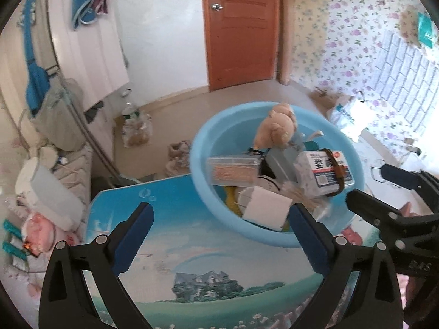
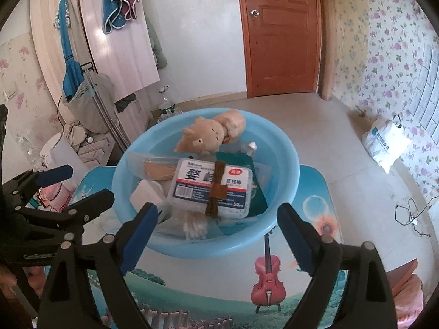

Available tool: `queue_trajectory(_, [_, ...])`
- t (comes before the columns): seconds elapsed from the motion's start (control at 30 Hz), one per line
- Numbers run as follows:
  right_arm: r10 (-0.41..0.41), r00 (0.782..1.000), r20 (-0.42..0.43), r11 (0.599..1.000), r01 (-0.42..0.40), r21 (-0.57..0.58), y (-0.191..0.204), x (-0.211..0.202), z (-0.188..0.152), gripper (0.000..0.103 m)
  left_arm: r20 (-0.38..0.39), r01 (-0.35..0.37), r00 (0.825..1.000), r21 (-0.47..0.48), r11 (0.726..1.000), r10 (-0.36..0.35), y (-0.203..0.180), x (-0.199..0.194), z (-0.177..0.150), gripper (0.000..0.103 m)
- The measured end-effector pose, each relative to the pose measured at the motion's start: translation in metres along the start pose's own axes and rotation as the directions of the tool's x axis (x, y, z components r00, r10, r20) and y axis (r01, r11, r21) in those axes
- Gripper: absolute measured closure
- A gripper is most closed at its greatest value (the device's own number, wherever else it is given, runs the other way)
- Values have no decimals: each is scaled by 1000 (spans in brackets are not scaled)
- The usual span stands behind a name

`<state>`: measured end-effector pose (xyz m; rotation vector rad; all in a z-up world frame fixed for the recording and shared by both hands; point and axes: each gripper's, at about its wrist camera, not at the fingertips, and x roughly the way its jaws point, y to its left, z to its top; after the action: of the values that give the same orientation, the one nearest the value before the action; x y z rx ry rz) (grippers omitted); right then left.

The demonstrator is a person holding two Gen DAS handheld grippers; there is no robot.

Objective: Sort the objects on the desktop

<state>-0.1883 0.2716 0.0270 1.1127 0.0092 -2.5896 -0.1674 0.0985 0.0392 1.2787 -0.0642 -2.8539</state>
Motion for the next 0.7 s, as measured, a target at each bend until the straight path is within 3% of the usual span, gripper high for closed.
queue_trajectory(0.07, [-4, 1000, 9, 1000, 4, -10, 4, -4, 0, 0, 13, -30, 999, 1, 1000, 30, 0, -5, -1, 4])
queue_trajectory(0.2, [-63, 997, 45, 994, 66, -85, 16, -8, -1, 0, 47, -38, 998, 12, 999, 37, 2, -10, -4, 4])
queue_trajectory(0.33, [-13, 997, 76, 998, 18, -60, 15, -12, -1, 0, 53, 34, 998, -8, 999, -33, 8, -10, -6, 4])
queue_trajectory(0.4, [6, 989, 145, 996, 7, -88, 17, -16, -2, 0, 85, 66, 994, -3, 998, -65, 10, -10, -9, 4])
queue_trajectory(0.47, [-25, 974, 223, 988, 58, -145, 23, -22, -4, 0, 108, 60, 992, 14, 998, -61, 10, -8, -12, 4])
queue_trajectory(0.7, [-23, 989, 148, 996, 35, -78, 17, -3, -3, 0, 96, 40, 994, 43, 998, -44, 10, 5, -21, 2])
